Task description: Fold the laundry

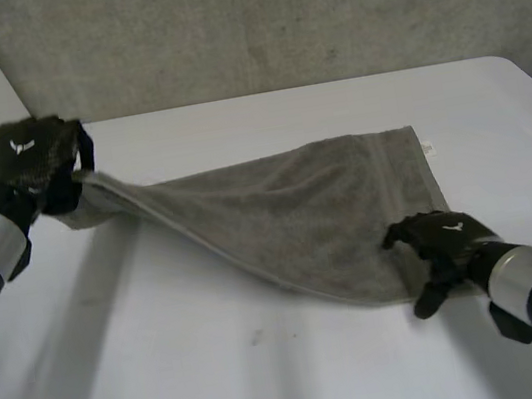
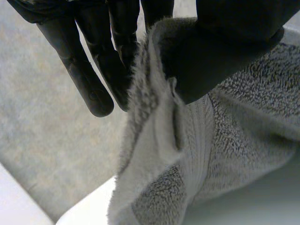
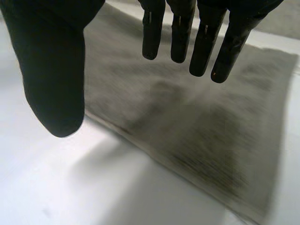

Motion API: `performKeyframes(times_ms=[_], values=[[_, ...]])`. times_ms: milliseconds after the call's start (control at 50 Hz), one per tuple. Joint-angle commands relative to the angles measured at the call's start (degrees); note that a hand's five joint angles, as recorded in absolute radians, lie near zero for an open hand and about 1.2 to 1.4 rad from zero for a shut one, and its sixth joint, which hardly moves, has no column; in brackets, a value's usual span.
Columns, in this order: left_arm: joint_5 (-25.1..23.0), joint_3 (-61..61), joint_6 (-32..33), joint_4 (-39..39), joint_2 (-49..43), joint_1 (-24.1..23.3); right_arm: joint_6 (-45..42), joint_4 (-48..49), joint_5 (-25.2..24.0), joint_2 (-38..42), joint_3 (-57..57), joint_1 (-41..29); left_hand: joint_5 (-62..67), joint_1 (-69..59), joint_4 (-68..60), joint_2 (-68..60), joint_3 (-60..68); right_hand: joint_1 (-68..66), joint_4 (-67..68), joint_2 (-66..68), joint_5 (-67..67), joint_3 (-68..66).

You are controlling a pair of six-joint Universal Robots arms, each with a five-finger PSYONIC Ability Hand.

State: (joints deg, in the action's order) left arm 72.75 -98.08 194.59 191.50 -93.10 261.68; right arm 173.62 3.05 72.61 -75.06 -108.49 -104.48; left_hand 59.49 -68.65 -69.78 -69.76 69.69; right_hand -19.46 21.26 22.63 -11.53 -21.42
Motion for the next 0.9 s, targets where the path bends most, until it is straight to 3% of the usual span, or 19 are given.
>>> performKeyframes(times_ms=[20, 140, 320, 420, 520, 600, 640, 700, 740, 900], values=[[0.47, 9.31, -3.77, -5.61, -0.06, -3.11, 7.87, 3.53, 2.61, 1.66, 4.24, -11.07, 10.51, -11.35, -10.22, -10.24, 10.31, -3.92, 2.12, 0.74, -1.85, -1.95], [1.43, 16.25, -6.41, -10.09, -1.21, -4.51, 10.60, 5.55, 9.37, 7.72, 8.55, -16.36, 10.51, -11.35, -10.22, -10.24, 10.31, -4.25, 2.45, 1.07, -2.18, -2.28], [4.42, 21.00, -9.84, -12.03, -2.61, -6.80, 10.78, 9.52, 16.24, 13.80, 12.86, -17.95, 10.51, -11.35, -10.22, -10.24, 10.31, -8.46, 6.65, 5.28, -6.39, -6.49], [5.48, 21.00, -9.84, -11.85, -2.79, -6.62, 9.46, 15.48, 25.27, 15.65, 14.01, -17.43, 10.51, -11.35, -10.22, -10.24, 10.31, -31.10, 29.30, 27.92, -29.03, -29.13], [6.27, 20.65, -9.84, -11.68, -2.79, -5.48, 5.96, 16.46, 28.81, 14.42, 12.78, -15.15, 10.51, -11.35, -10.22, -10.24, 10.31, -41.07, 39.26, 37.89, -39.00, -39.10], [6.09, 20.12, -9.84, -11.85, -2.88, -2.33, 2.52, 16.64, 28.02, 12.31, 10.93, -8.90, 10.51, -11.35, -10.22, -10.24, 10.31, -43.78, 41.98, 40.61, -41.71, -41.81], [5.92, 19.69, -9.93, -11.94, -2.96, -1.27, -0.37, 16.29, 24.96, 11.34, 9.88, -4.00, 10.51, -11.35, -10.22, -10.24, 10.31, -52.31, 50.50, 49.13, -50.24, -50.34], [5.74, 18.37, -9.84, -11.94, -2.96, -0.30, -1.88, 16.02, 22.75, 11.52, 9.61, -2.92, 10.51, -11.35, -10.22, -10.24, 10.31, -56.90, 55.10, 53.73, -54.83, -54.93], [5.56, 17.66, -9.75, -11.85, -3.05, -0.12, -3.80, 14.01, 18.72, 11.60, 9.44, -1.78, 10.51, -11.35, -10.22, -10.24, 10.31, -60.53, 58.72, 57.35, -58.46, -58.56], [5.48, 14.23, -9.58, -11.68, -3.49, 0.06, -2.76, 3.47, 10.81, 8.45, 10.31, 3.31, 10.51, -11.35, -10.22, -10.24, 10.31, -60.54, 58.74, 57.37, -58.47, -58.58]])
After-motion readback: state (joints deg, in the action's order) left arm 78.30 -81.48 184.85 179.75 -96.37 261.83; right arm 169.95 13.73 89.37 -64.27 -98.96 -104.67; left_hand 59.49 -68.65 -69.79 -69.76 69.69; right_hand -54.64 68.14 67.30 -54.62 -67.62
